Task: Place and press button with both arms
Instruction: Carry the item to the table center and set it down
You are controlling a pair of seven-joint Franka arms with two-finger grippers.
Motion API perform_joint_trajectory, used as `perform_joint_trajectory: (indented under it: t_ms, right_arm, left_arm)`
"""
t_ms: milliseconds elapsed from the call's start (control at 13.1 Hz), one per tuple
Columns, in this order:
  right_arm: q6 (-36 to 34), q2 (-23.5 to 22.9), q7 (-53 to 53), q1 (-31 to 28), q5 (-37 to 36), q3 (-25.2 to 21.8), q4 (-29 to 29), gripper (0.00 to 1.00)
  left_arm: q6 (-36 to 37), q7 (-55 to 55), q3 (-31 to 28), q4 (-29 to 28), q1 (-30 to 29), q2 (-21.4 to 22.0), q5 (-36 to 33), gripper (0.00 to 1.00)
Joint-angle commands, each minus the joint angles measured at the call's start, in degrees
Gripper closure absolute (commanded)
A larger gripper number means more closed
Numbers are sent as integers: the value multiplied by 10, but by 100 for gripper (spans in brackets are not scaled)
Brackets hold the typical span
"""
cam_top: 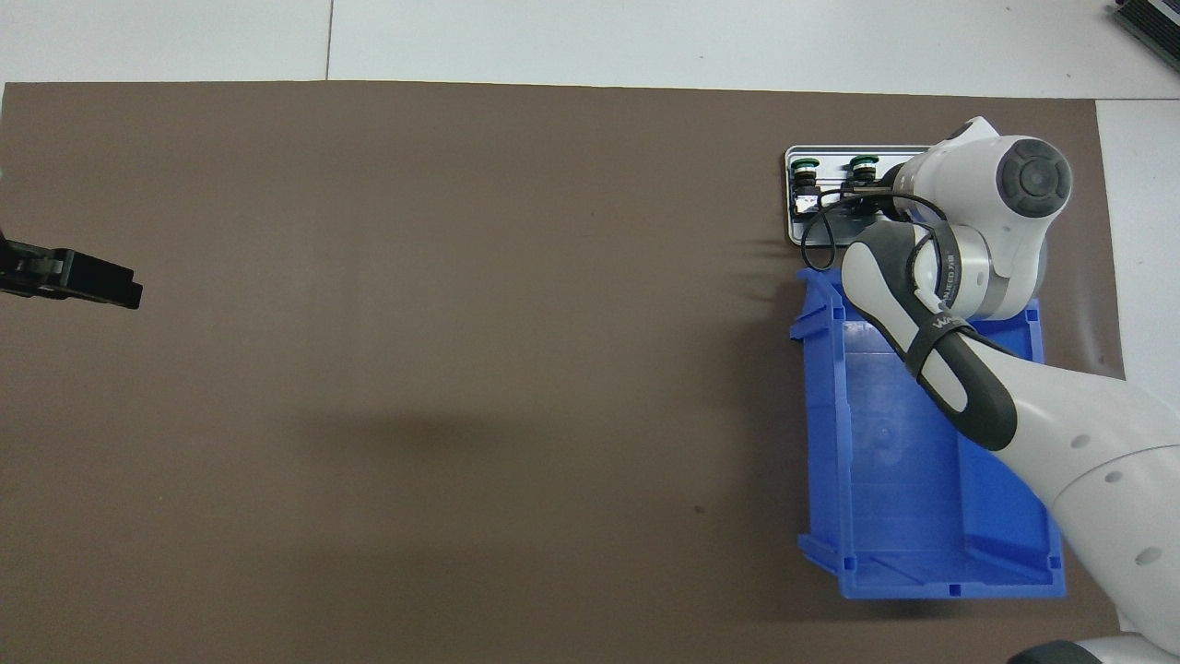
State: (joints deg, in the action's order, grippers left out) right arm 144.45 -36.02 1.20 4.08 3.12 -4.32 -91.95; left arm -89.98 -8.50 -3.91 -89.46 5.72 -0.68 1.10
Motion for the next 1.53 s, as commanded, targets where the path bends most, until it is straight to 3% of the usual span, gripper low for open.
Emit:
perform_joint_trajectory:
  t_ms: [0,229,459,1147,1453]
  right_arm:
    - [-120,23,6,0,5,1,62,89]
    - [-226,63,53,14,-3,-2,89,90]
    - [-332,66,177,42,-36,-2,149,91]
    - [-421,57,712,188,-61,6,211,94]
    - [-417,50,913,254,-52,14,215,94]
  left_arm:
    - [3,-4,4,-2,-4,6,-9,0]
    - [3,-5,4,-2,-5,6,-9,0]
    - [3,-5,5,-2,-5,7,-9,0]
    - [3,-4,4,-2,-5,7,-9,0]
    - [3,-5,4,-2,-4,7,-9,0]
